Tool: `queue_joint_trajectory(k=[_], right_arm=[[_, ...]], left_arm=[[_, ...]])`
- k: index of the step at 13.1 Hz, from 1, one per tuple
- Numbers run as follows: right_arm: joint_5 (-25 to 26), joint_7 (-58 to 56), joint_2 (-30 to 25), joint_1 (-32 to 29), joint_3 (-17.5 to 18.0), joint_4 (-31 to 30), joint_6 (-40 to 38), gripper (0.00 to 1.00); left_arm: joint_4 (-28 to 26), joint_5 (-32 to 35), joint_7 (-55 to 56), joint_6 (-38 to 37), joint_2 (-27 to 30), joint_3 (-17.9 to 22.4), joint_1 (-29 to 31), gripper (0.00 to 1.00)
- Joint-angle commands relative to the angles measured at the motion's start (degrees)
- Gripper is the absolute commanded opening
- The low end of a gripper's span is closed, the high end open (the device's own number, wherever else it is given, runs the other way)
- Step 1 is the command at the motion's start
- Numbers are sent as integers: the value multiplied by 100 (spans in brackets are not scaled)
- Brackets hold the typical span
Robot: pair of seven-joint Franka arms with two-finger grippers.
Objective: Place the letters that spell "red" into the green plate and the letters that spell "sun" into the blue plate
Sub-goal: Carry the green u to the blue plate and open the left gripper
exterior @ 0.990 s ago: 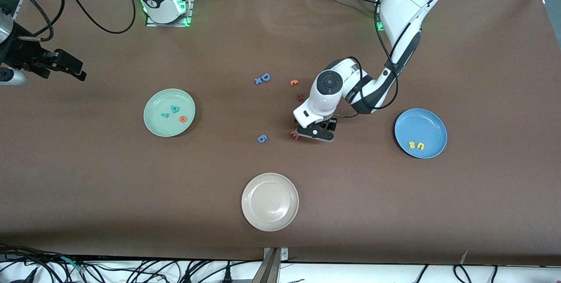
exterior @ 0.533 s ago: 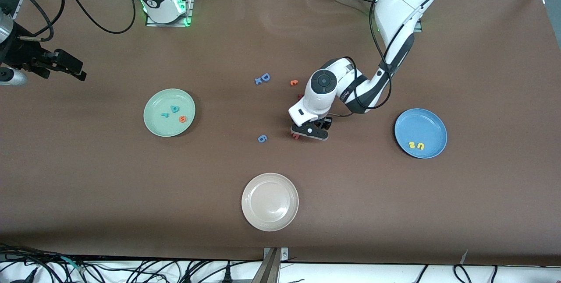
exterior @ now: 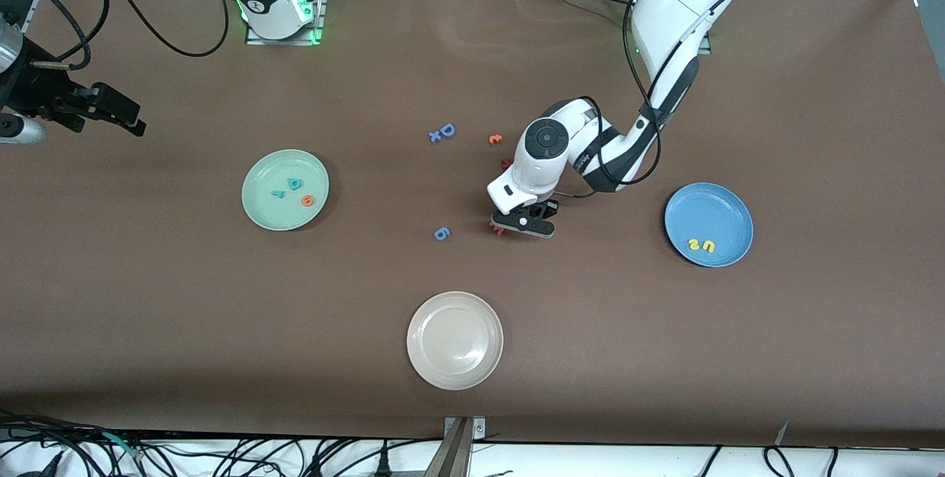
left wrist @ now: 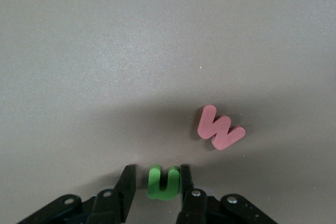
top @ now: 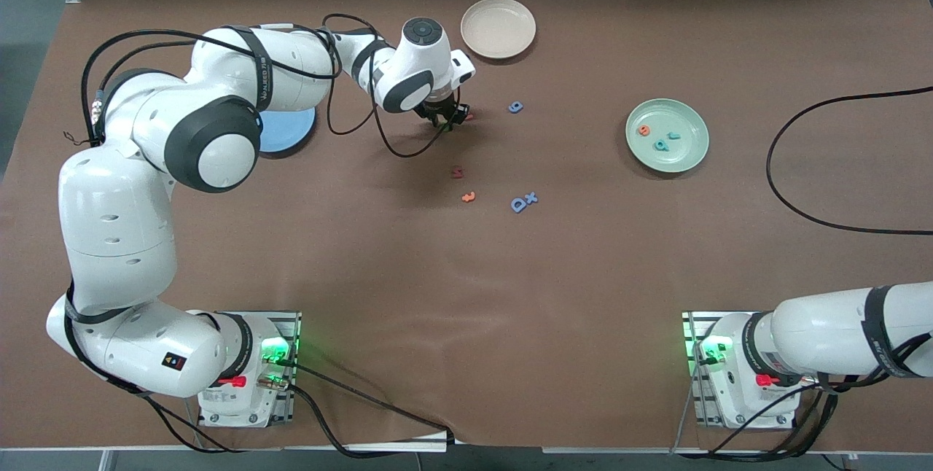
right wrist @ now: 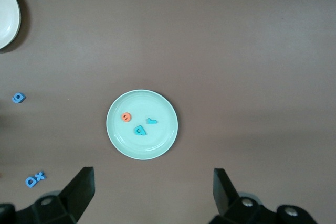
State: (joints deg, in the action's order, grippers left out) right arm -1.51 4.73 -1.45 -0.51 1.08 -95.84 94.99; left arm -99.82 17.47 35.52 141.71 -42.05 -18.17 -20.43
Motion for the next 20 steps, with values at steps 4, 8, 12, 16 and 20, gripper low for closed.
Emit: queue_joint_trajectory(k=[4, 8, 12, 16, 20], right_arm=[[81, 37, -5, -28, 41, 101, -121, 100], [81, 37, -5, -28, 50, 101, -121, 100], [81, 37, -5, -28, 41, 101, -121, 100], [81, 37, -5, -28, 50, 101, -121, 100], [72, 37, -5, -28, 41, 101, -121, 100]], left_arm=[[173, 195, 219, -56, -101, 60, -93, 24], [646, 186, 114, -693, -40, 60, 82, 20], [1384, -261, -876, -2048, 4, 7, 539, 19], [2001, -534, -2231, -3534, 74, -11, 1443, 19], [1993, -640, -2996, -3967, 267, -2, 2331, 19]])
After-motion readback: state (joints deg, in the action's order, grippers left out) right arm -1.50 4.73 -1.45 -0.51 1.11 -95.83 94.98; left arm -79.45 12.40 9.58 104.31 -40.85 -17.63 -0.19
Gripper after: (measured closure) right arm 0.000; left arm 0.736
